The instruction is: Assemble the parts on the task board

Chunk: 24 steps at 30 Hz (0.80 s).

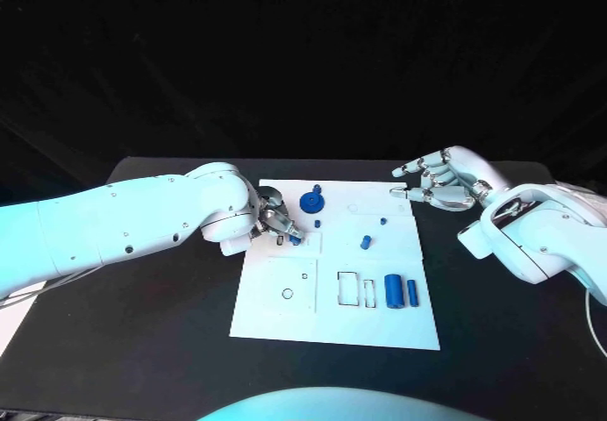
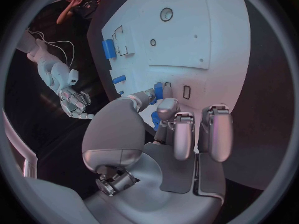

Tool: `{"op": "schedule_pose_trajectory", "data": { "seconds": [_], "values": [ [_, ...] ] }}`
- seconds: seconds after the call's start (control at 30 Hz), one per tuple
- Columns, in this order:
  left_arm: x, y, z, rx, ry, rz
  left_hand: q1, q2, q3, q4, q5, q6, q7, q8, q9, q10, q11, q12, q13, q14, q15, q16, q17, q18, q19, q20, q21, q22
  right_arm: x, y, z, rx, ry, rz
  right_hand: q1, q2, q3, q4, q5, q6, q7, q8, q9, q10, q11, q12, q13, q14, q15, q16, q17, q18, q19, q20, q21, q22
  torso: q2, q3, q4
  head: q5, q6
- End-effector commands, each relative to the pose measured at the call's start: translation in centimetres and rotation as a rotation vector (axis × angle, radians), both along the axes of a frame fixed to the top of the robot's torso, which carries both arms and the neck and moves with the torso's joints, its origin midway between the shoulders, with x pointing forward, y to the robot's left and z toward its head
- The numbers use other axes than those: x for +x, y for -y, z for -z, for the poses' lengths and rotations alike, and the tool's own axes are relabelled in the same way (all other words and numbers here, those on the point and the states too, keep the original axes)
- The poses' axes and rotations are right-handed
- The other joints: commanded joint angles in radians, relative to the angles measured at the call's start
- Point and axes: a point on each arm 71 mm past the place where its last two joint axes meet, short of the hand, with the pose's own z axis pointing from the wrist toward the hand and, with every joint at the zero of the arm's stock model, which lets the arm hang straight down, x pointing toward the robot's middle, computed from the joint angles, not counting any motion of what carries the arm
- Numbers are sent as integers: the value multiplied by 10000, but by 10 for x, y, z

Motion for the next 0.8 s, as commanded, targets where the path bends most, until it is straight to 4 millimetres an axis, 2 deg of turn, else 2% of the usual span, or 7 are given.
{"op": "schedule_pose_trajectory", "data": {
  "seconds": [0.03,0.27,0.43,0.67,0.8],
  "values": [
    [3,-1,-2,309,1119,-172,-134,-2,1722,-1641,40,24,-77,65,18,69,-12,52,14,1032,-19,31,2633,-46,404,-34,-13,1476,-1,-1,0,-19,-7,-132,119,15,-46,11,63,75,10,55,15,-73,-11,-35,-16,495,10,-37,164,162,-64,-31,-66,-16,-3,7,22,-11,-16],
    [1,-1,3,475,1233,-188,-180,-45,1804,-1688,119,41,-85,86,59,107,-22,72,35,1032,-30,31,2633,-46,409,-46,-13,1479,-1,-1,0,-21,-13,-127,119,15,-46,11,63,75,10,55,15,-73,-11,-35,-16,495,10,-37,164,162,-64,-31,-66,-16,-1,9,-7,-7,-5],
    [-1,1,5,615,1055,61,-199,-60,1833,-1705,154,46,-88,93,76,128,-25,89,54,1032,-34,31,2633,-46,410,-50,-14,1479,-1,-1,0,-23,-22,-134,122,19,-55,13,66,77,10,55,17,-73,-11,-28,-12,497,10,-34,171,162,-65,-31,-69,-19,6,0,-2,-36,-26],
    [-1,3,7,801,941,277,-214,-77,1858,-1725,189,49,-90,99,91,136,-28,91,56,1032,-37,31,2633,-44,405,-53,-19,1470,-1,-1,0,-23,-27,-139,122,19,-55,13,66,77,10,55,17,-73,-11,-28,-12,497,10,-34,171,162,-65,-31,-69,-19,-1,6,24,-57,-45],
    [0,5,7,850,938,360,-214,-77,1858,-1725,189,49,-90,99,91,136,-28,91,56,1032,-37,31,2633,-44,405,-53,-19,1470,-2,-2,0,-21,-30,-154,122,19,-55,13,66,77,10,55,17,-73,-11,-28,-12,497,10,-34,171,162,-65,-31,-69,-19,4,3,10,-53,-57]
  ]
}}
